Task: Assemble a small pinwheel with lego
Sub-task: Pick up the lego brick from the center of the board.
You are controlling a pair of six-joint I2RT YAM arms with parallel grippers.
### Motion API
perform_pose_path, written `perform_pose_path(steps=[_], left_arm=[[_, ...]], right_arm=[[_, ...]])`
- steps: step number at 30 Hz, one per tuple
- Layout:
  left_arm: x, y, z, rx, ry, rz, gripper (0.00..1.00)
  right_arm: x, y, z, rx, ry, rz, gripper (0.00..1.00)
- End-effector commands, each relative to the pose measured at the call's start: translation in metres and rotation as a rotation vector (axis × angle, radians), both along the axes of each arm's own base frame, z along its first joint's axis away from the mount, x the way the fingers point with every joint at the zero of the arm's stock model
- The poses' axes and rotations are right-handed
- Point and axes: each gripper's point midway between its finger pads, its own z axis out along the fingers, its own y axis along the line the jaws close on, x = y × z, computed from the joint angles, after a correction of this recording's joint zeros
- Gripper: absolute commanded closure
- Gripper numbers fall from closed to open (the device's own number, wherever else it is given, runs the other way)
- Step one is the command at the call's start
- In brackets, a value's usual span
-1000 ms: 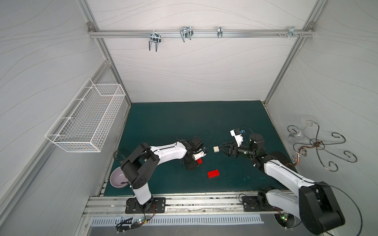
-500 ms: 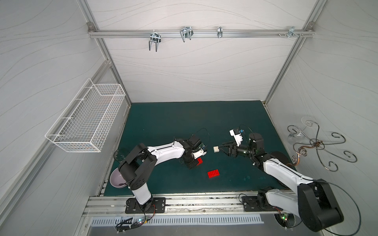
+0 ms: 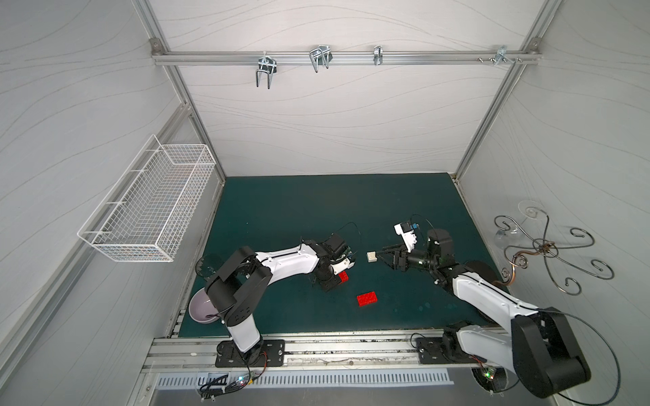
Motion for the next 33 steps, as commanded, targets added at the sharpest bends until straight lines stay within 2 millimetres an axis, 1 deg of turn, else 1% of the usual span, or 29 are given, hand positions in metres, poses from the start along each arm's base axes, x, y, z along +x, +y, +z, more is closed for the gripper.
perform_pose_path(steps=[1, 4, 5, 8, 9, 17, 24, 26, 28, 31, 33], left_arm=[[0.010, -0.013, 0.007, -0.024, -0.047, -0.017, 0.54], [0.009, -0.019, 0.010, -0.057, -0.050, -0.043, 0.54], [0.008, -0.019, 0.010, -0.058, -0.043, -0.044, 0.56], [0.004, -0.019, 0.006, -0.048, -0.006, -0.046, 0.66], [0.003, -0.019, 0.005, -0.047, -0.001, -0.044, 0.66], [0.008, -0.021, 0.003, -0.039, -0.011, -0.034, 0.61], [0.006, -0.026, 0.000, -0.050, 0.005, -0.047, 0.62], [0.004, -0.027, 0.000, -0.054, 0.021, -0.062, 0.70], [0.002, -0.029, 0.001, -0.061, 0.025, -0.074, 0.72], [0.003, -0.027, 0.004, -0.052, 0.016, -0.065, 0.83], [0.003, -0.024, 0.013, -0.048, 0.008, -0.046, 0.84]], right_arm=[[0.003, 0.001, 0.005, 0.001, -0.011, 0.008, 0.33], [0.003, 0.001, 0.005, 0.001, -0.009, 0.010, 0.33], [0.003, 0.001, 0.004, 0.001, -0.007, 0.011, 0.33], [0.003, 0.001, 0.004, 0.001, 0.000, 0.014, 0.33], [0.003, 0.002, 0.004, 0.002, 0.004, 0.016, 0.33], [0.004, 0.002, 0.003, 0.001, 0.007, 0.014, 0.33], [0.003, 0.001, 0.004, -0.001, -0.008, 0.007, 0.33], [0.002, 0.001, 0.003, -0.003, -0.004, 0.007, 0.33], [0.001, 0.001, 0.002, -0.006, -0.002, 0.009, 0.33], [0.000, 0.001, -0.001, -0.011, 0.003, 0.008, 0.33], [-0.001, 0.002, -0.004, -0.018, 0.000, 0.005, 0.33]])
